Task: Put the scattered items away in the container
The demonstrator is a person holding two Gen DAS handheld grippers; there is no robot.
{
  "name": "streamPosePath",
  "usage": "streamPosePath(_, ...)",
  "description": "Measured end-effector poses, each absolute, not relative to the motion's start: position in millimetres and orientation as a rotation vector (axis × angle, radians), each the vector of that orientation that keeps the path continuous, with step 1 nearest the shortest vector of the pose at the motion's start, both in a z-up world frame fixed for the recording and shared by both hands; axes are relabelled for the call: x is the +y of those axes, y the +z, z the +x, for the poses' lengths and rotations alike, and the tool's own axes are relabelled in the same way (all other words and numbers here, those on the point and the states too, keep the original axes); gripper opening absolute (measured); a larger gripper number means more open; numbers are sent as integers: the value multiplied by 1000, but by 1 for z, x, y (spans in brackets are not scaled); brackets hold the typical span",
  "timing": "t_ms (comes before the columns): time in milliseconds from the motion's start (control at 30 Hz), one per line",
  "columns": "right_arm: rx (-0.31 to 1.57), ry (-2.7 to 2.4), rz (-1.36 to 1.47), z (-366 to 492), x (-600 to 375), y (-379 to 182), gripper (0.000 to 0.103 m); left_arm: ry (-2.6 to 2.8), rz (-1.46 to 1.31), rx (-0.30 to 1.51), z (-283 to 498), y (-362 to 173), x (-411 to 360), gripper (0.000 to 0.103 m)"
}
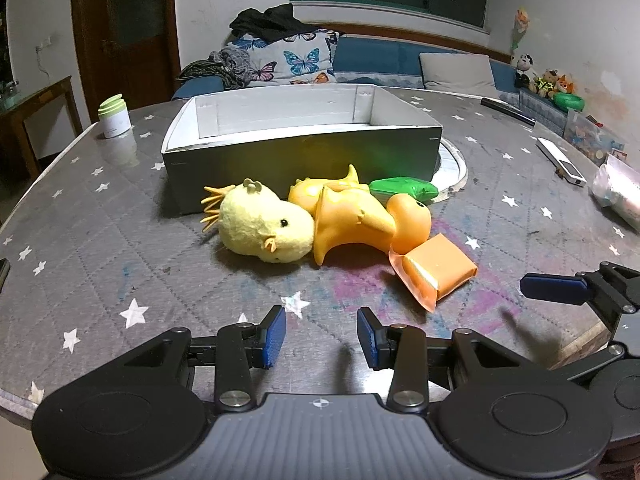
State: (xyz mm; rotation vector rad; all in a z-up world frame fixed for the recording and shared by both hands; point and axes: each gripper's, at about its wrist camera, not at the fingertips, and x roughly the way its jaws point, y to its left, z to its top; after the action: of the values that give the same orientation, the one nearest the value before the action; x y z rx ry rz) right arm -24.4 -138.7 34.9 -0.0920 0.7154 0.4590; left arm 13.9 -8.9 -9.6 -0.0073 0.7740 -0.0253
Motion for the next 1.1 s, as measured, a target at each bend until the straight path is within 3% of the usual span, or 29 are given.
streamPosePath(1100, 724, 458, -83, -15, -139, 34, 103, -48, -49, 802, 26, -11, -4, 42)
